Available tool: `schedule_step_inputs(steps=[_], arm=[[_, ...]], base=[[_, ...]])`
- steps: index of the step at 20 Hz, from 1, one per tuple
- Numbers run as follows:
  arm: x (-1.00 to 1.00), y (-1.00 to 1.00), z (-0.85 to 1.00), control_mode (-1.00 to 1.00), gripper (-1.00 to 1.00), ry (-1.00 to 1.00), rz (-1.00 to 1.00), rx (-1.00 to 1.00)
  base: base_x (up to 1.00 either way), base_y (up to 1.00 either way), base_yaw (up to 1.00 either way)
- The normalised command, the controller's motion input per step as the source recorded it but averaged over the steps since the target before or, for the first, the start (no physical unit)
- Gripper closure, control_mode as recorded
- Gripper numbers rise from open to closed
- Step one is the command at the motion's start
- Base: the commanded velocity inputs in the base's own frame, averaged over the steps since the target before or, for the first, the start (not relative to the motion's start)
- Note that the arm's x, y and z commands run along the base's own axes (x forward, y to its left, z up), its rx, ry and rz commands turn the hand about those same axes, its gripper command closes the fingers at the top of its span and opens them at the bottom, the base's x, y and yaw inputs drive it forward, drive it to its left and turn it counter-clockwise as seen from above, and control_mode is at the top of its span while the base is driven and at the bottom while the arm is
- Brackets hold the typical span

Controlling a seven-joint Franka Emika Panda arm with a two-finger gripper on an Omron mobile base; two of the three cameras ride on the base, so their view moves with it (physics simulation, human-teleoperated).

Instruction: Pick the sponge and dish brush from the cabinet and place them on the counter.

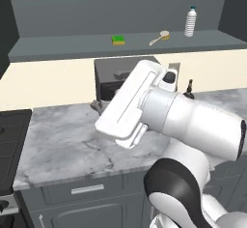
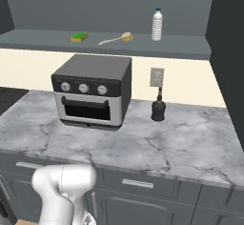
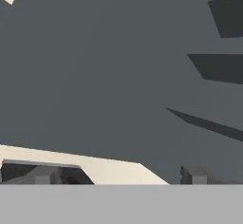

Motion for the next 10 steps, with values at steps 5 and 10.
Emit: schedule_step_inputs(steps=[5, 10], arm=[[0.07, -0.69, 0.00, -1.00, -1.00, 0.00, -0.05, 0.09], [0.22, -0.59, 0.07, -1.00, -1.00, 0.15, -0.09, 0.11]], base=[[0.00, 0.00, 0.00], [0.00, 0.00, 0.00]])
